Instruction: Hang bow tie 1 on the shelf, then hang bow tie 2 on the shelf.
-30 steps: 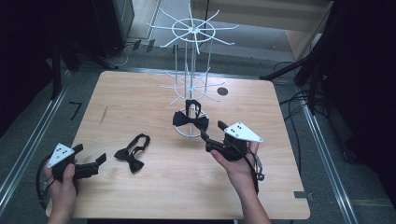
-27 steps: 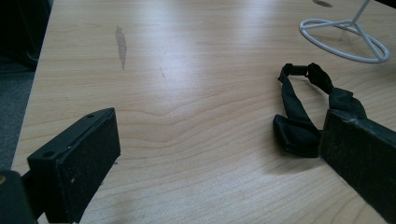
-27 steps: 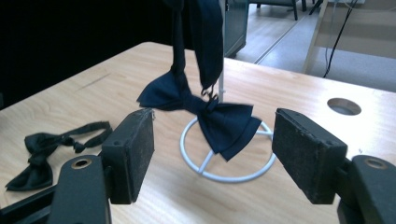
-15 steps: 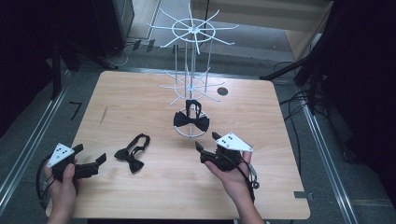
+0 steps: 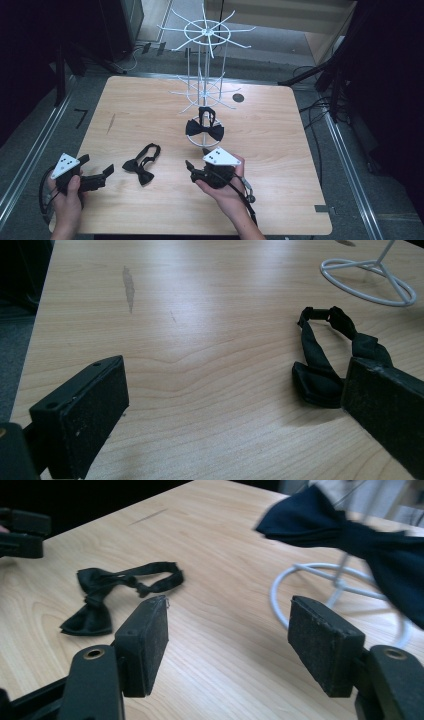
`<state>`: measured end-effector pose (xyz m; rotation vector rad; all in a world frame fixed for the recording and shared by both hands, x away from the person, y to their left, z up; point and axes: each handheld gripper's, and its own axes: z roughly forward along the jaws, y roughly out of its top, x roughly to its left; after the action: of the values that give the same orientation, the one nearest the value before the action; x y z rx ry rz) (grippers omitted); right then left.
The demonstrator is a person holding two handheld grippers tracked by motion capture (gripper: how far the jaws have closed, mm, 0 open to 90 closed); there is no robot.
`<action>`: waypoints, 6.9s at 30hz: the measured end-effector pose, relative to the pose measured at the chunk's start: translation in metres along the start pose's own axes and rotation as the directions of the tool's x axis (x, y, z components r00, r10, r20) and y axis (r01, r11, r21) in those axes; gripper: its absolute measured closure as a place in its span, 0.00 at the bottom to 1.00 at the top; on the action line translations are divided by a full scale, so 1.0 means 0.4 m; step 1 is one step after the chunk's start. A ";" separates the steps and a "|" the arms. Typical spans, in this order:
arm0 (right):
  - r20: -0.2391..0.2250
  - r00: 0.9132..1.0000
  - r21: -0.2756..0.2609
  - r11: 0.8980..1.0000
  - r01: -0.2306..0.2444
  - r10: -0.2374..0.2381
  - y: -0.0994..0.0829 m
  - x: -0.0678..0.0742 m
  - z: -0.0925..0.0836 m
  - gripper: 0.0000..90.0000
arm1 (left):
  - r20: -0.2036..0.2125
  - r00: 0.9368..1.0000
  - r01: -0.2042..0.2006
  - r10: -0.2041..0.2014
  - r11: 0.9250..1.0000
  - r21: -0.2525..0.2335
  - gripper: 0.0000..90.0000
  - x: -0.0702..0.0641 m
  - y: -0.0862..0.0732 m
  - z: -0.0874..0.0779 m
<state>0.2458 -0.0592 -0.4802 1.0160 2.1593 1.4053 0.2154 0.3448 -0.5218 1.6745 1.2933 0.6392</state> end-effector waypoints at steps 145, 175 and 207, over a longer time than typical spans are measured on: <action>-0.019 0.999 -0.052 0.998 -0.043 0.042 0.153 0.105 0.180 1.00 | 0.011 1.000 0.002 -0.002 1.000 0.002 0.00 0.002 0.000 0.001; -0.001 0.998 -0.153 0.987 -0.057 0.057 0.225 0.090 0.089 1.00 | 0.012 1.000 0.001 -0.001 1.000 0.003 0.00 0.002 0.000 0.001; 0.073 0.995 -0.207 0.977 -0.045 0.062 0.279 0.068 0.013 1.00 | 0.013 1.000 0.003 -0.003 1.000 0.003 0.00 0.003 0.000 0.001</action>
<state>0.2717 -0.0088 -0.3800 1.0402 1.8979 1.5482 0.2162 0.3456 -0.5220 1.6762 1.2879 0.6246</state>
